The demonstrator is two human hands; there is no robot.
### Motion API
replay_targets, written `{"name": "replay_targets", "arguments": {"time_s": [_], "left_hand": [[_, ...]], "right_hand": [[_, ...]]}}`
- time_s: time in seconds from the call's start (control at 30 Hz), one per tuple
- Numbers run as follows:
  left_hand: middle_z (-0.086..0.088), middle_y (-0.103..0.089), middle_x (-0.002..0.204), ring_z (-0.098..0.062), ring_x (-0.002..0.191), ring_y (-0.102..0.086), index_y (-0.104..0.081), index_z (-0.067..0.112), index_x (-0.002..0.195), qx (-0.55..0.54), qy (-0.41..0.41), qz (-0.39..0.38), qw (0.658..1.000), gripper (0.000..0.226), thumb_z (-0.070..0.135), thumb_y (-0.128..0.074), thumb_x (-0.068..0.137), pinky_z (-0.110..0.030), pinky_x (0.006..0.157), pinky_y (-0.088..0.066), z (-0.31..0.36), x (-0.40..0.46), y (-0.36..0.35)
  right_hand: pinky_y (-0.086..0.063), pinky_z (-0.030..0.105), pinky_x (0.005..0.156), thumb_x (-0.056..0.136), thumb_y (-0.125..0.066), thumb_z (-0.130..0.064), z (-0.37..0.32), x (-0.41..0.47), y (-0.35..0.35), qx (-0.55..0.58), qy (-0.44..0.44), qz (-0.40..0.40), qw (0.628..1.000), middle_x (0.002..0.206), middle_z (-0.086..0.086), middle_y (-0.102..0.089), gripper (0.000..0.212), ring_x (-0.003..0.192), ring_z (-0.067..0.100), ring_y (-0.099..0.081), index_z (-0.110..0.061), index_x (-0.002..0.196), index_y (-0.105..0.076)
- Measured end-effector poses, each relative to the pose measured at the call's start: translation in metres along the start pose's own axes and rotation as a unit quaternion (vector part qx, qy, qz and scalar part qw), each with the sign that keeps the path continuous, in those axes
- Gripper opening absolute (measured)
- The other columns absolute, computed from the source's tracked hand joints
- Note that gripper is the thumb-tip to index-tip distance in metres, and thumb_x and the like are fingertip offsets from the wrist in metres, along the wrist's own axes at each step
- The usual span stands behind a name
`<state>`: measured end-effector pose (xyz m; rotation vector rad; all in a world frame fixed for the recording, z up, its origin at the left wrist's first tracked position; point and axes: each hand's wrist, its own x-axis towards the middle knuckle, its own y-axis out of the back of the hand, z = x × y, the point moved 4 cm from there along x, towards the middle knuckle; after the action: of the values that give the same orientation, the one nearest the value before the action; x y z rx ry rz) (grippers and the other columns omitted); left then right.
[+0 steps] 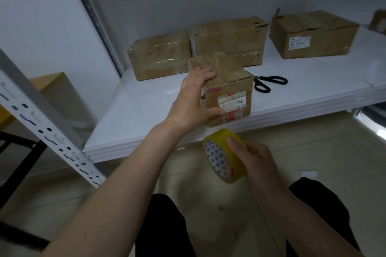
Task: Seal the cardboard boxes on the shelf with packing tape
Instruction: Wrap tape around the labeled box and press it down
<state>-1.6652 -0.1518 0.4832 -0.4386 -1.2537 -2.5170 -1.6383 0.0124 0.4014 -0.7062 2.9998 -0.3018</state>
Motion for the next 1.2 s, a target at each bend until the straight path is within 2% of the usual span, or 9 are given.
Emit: {"name": "replay_targets", "arguments": {"time_s": [0.1, 0.2, 0.3, 0.5, 0.7, 0.83, 0.97, 1.1, 1.2], "left_hand": [[0.006, -0.032, 0.158, -0.007, 0.147, -0.022, -0.036, 0.026, 0.15, -0.107, 0.039, -0.034, 0.993, 0.099, 0.043, -0.083, 0.066, -0.038, 0.117, -0.033, 0.007, -0.006, 0.014], [0.013, -0.034, 0.157, -0.001, 0.14, -0.033, -0.03, 0.033, 0.153, -0.231, 0.113, 0.072, 0.964, 0.08, 0.057, -0.062, 0.083, -0.026, 0.112, -0.034, 0.007, -0.02, 0.026], [0.01, -0.036, 0.156, -0.004, 0.141, -0.034, -0.032, 0.026, 0.153, -0.164, 0.117, 0.162, 0.966, 0.061, 0.044, -0.052, 0.098, -0.024, 0.115, -0.031, 0.001, -0.036, 0.022], [-0.003, -0.05, 0.147, -0.014, 0.142, -0.037, -0.053, 0.013, 0.14, 0.06, -0.05, 0.085, 0.993, 0.055, 0.039, -0.063, 0.093, -0.03, 0.117, -0.031, 0.015, -0.015, 0.017], [0.001, -0.041, 0.152, -0.016, 0.142, -0.027, -0.046, 0.021, 0.145, 0.169, -0.027, 0.027, 0.985, 0.088, 0.038, -0.087, 0.068, -0.03, 0.112, -0.029, 0.016, 0.003, 0.008], [0.0, -0.031, 0.158, -0.013, 0.146, -0.024, -0.04, 0.03, 0.147, -0.009, 0.004, 0.005, 1.0, 0.087, 0.024, -0.086, 0.073, -0.029, 0.119, -0.024, 0.017, -0.007, 0.01], [0.001, -0.068, 0.104, -0.011, 0.094, -0.064, -0.065, 0.02, 0.106, -0.207, 0.184, 0.273, 0.921, 0.015, 0.019, -0.067, 0.092, -0.031, 0.091, -0.056, -0.001, -0.053, 0.018], [-0.017, -0.071, 0.081, -0.027, 0.074, -0.068, -0.07, 0.0, 0.088, -0.376, 0.416, -0.057, 0.826, 0.054, 0.048, -0.049, 0.098, -0.037, 0.072, -0.06, -0.003, -0.078, -0.025], [-0.023, -0.072, 0.085, -0.028, 0.072, -0.072, -0.07, -0.008, 0.097, -0.489, 0.411, -0.125, 0.759, 0.055, 0.044, -0.052, 0.095, -0.036, 0.067, -0.063, 0.008, -0.08, -0.026]], "right_hand": [[-0.05, 0.025, 0.056, 0.069, -0.073, -0.051, -0.001, -0.002, 0.007, 0.006, 0.012, 0.006, 1.0, 0.065, 0.024, -0.064, 0.061, 0.062, 0.026, -0.062, 0.008, 0.067, -0.06], [-0.048, 0.02, 0.05, 0.064, -0.071, -0.055, -0.012, -0.001, 0.013, 0.026, 0.046, 0.02, 0.998, 0.059, 0.01, -0.064, 0.056, 0.057, 0.016, -0.062, 0.0, 0.062, -0.065], [-0.051, 0.023, 0.051, 0.066, -0.072, -0.054, -0.02, 0.002, 0.014, 0.057, 0.073, 0.015, 0.996, 0.061, 0.009, -0.066, 0.048, 0.058, 0.016, -0.063, -0.006, 0.06, -0.069], [-0.055, 0.032, 0.059, 0.052, -0.073, -0.073, -0.019, 0.007, 0.011, 0.054, 0.094, 0.018, 0.994, 0.077, 0.034, -0.061, 0.083, 0.067, 0.03, -0.063, 0.006, 0.072, -0.062], [-0.056, 0.027, 0.058, 0.056, -0.074, -0.071, -0.022, 0.01, 0.013, 0.065, 0.098, 0.015, 0.993, 0.069, 0.011, -0.07, 0.065, 0.066, 0.02, -0.069, -0.007, 0.067, -0.072], [-0.054, 0.025, 0.057, 0.062, -0.076, -0.059, -0.028, 0.006, 0.019, 0.089, 0.122, 0.018, 0.988, 0.057, 0.007, -0.064, 0.044, 0.059, 0.02, -0.064, -0.018, 0.051, -0.068], [-0.049, 0.021, 0.059, 0.076, -0.066, -0.05, -0.038, 0.001, 0.022, 0.103, 0.174, -0.01, 0.979, 0.038, -0.002, -0.049, 0.047, 0.038, 0.011, -0.048, -0.023, 0.04, -0.057], [-0.043, 0.023, 0.055, 0.077, -0.064, -0.056, -0.039, 0.001, 0.02, 0.078, 0.207, -0.019, 0.975, 0.037, -0.002, -0.048, 0.049, 0.035, 0.015, -0.044, -0.024, 0.04, -0.056], [-0.042, 0.02, 0.048, 0.074, -0.066, -0.063, -0.04, -0.001, 0.013, 0.049, 0.224, -0.02, 0.973, 0.037, 0.001, -0.05, 0.055, 0.034, 0.016, -0.046, -0.019, 0.042, -0.057]]}}
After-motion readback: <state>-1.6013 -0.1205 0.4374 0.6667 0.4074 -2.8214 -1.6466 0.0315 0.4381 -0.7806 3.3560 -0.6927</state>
